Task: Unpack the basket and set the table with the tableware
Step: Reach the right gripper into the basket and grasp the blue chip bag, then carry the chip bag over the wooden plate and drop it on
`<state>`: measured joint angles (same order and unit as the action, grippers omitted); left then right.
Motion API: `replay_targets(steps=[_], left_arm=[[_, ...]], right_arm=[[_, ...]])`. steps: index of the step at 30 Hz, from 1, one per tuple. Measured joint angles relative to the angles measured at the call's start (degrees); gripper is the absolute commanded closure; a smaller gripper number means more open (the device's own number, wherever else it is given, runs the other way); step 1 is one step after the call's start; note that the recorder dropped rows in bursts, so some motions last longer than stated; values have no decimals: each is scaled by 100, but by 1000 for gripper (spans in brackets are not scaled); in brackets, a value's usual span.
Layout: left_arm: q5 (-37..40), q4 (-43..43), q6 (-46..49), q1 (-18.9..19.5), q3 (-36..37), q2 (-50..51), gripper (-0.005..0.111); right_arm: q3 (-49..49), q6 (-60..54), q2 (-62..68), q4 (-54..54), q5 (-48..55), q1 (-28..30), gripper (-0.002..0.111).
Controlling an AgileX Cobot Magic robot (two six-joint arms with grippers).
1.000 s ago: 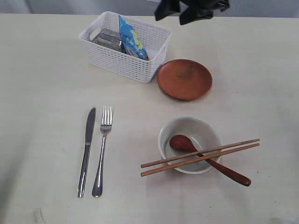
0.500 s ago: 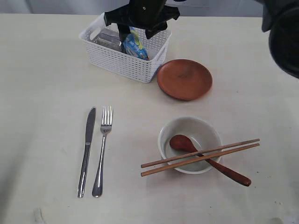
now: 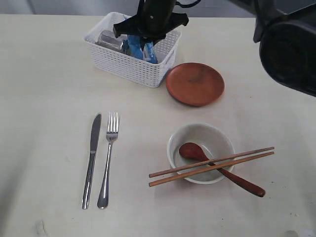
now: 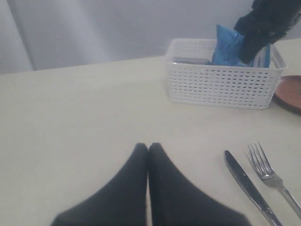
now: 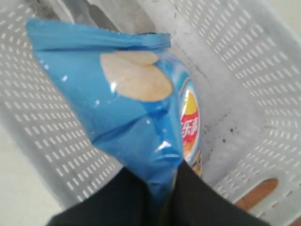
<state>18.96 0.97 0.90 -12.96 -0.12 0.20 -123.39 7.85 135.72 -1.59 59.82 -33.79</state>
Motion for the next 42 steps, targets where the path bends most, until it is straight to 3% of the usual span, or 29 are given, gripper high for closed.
replay_targets(steps=[13, 21, 30, 37, 42], left_arm=[[0, 0, 0, 0, 0, 0, 107], [0, 0, 0, 0, 0, 0, 107], [0, 0, 0, 0, 0, 0, 107], [0, 0, 0, 0, 0, 0, 107], [0, 0, 0, 0, 0, 0, 107]], right_arm=[[-284, -341, -905, 109, 929, 357, 108], [1613, -530, -2053, 159, 927, 1179, 108], [4019, -565, -2702, 287, -506, 1491, 108], [4412, -597, -2702, 316, -1620, 1348, 108], [4412, -618, -2635, 596, -1768, 1348, 103]])
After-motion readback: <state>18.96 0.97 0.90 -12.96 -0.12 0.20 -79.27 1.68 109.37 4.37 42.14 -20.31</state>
